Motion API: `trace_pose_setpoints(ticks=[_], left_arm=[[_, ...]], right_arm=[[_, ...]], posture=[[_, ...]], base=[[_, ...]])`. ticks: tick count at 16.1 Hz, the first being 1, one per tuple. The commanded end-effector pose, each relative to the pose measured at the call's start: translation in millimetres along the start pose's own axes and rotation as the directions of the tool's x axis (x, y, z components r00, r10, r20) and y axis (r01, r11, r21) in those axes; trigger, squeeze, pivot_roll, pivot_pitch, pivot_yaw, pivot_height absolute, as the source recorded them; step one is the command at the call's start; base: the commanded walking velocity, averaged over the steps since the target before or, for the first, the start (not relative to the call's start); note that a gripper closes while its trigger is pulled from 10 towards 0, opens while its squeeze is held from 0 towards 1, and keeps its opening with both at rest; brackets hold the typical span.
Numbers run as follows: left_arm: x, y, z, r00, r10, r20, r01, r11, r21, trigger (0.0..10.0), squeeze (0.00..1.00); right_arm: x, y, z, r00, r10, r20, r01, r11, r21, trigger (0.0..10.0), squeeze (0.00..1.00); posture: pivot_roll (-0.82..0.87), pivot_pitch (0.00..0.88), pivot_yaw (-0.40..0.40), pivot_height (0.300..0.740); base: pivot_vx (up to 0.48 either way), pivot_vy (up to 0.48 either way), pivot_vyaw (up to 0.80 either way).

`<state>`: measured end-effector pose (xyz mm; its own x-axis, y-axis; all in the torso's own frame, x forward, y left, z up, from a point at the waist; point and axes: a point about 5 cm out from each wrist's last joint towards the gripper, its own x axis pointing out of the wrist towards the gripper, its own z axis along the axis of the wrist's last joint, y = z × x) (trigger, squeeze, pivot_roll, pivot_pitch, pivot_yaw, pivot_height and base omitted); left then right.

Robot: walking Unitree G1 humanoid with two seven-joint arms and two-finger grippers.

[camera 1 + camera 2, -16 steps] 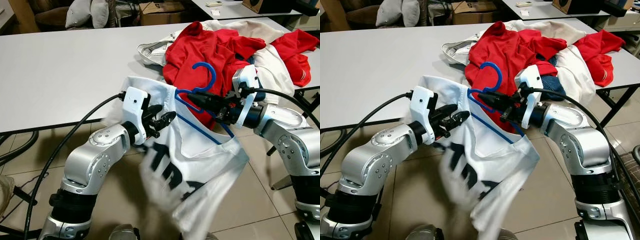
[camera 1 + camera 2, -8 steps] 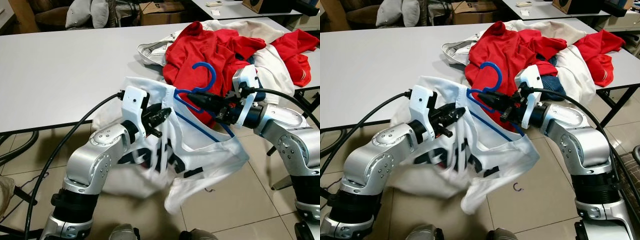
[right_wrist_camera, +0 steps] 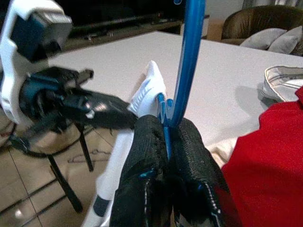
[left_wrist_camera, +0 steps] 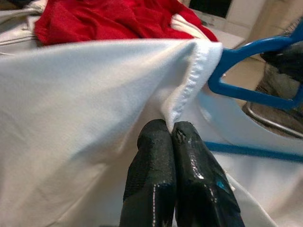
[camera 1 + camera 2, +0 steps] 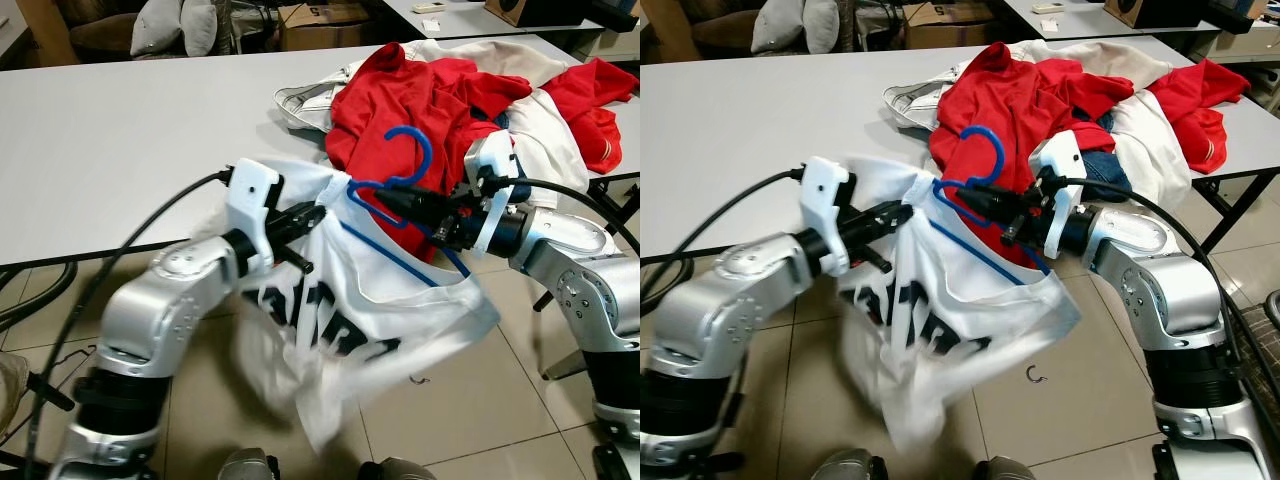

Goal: Hang hanger

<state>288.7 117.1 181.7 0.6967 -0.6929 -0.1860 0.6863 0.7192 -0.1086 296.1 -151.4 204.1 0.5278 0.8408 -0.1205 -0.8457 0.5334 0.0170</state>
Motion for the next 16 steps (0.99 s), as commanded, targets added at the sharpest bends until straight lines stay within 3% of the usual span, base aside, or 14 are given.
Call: trace_pose_setpoints(ticks=[1,5,7,9,12,14,15,16], left_arm=[[-5.5,-2.1,17,0.998,-0.064,0.016,0.063,0.997,0.053,0.0,0.0],[-23.6,14.4,40,0.996,-0.088,-0.002,0.088,0.991,0.105,0.0,0.0],[-23.9,20.4,41,0.999,-0.053,-0.007,0.053,0.992,0.114,0.0,0.0],[-26.7,20.0,30,0.991,-0.073,-0.108,0.089,0.984,0.157,0.0,0.0],[-36.6,26.2,26,0.974,-0.078,-0.213,0.125,0.968,0.218,0.0,0.0],[-38.2,33.7,33,0.981,-0.045,-0.188,0.089,0.968,0.233,0.0,0.0],[-39.8,35.5,36,0.981,-0.05,-0.186,0.095,0.966,0.241,0.0,0.0],[-41.9,35.9,38,0.979,-0.067,-0.19,0.115,0.961,0.253,0.0,0.0]], right_arm=[[-3.0,2.0,-4,0.999,0.018,-0.049,-0.02,0.999,-0.039,10.0,0.0],[-7.5,6.5,-21,0.983,0.046,-0.177,-0.058,0.996,-0.061,10.0,0.0],[-6.9,11.2,-15,0.988,0.087,-0.126,-0.094,0.994,-0.048,10.0,0.0],[-10.5,18.5,-9,0.983,0.148,-0.106,-0.156,0.985,-0.075,10.0,0.0],[-21.9,15.7,0,0.984,0.152,-0.088,-0.161,0.981,-0.104,10.0,0.0],[-27.3,18.3,1,0.978,0.179,-0.108,-0.191,0.974,-0.118,10.0,0.0],[-30.3,19.3,-5,0.964,0.189,-0.185,-0.212,0.971,-0.108,10.0,0.0],[-36.1,23.1,-18,0.925,0.211,-0.315,-0.269,0.951,-0.151,10.0,0.0]], posture=[[-0.09,0.0,-0.001,0.74],[-0.09,0.0,-0.001,0.74],[-0.09,0.0,-0.001,0.74],[-0.09,0.0,0.002,0.74],[-0.09,0.0,0.008,0.74],[-0.09,0.0,0.008,0.74],[-0.09,0.0,0.011,0.74],[-0.09,0.0,0.012,0.74]], base=[[0.0,0.0,0.0],[0.0,0.0,0.0],[0.0,0.0,0.0],[0.0,0.0,0.0],[0.0,0.0,0.0],[0.0,0.0,0.0],[0.0,0.0,0.0],[0.0,0.0,0.0]])
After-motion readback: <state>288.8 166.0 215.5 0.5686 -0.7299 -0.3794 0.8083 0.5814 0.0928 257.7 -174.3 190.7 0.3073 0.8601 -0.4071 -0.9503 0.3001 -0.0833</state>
